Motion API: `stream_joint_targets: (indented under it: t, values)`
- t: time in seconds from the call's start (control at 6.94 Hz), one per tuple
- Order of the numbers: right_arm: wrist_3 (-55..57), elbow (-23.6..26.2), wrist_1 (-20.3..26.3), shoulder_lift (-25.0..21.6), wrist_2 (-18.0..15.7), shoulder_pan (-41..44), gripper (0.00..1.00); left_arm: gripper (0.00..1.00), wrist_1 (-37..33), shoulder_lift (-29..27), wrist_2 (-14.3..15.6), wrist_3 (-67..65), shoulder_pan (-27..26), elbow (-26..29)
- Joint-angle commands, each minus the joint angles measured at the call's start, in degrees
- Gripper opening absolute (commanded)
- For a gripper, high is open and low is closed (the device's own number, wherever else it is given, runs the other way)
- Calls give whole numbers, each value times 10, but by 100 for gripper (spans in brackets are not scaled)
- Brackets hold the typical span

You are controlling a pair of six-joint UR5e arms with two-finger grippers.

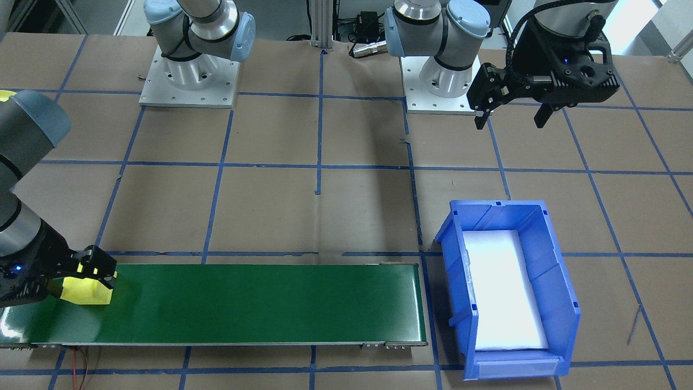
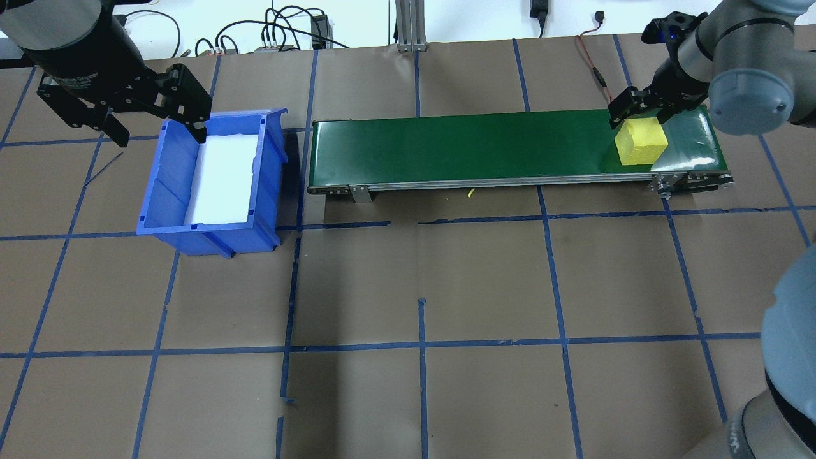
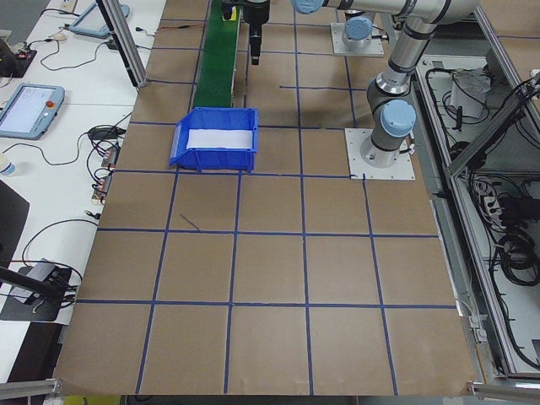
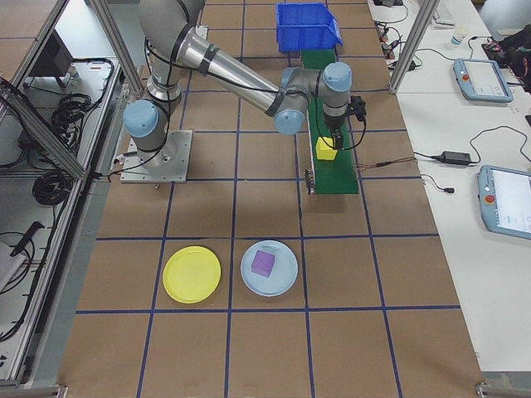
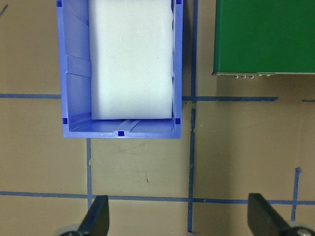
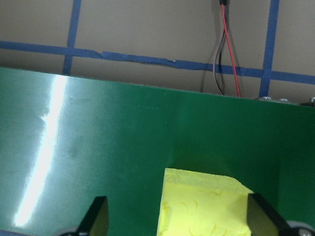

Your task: Move block left to right into plate

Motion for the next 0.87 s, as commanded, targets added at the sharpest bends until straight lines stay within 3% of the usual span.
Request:
stream_joint_targets:
  t: [0.0,0.14,0.43,0.72]
  values:
    - [1,-1,-2,4,-48,-1,100,100,0,0,0,0,0,1]
    - [14,2,-2,5,-50,-3,99,100,0,1,0,0,0,0]
    - [53,3,-2,6,-90,-21,99,100,1,1,0,1,0,-2]
    - [87,3,0,15,-85,-52,99,100,0,1,0,1,0,1]
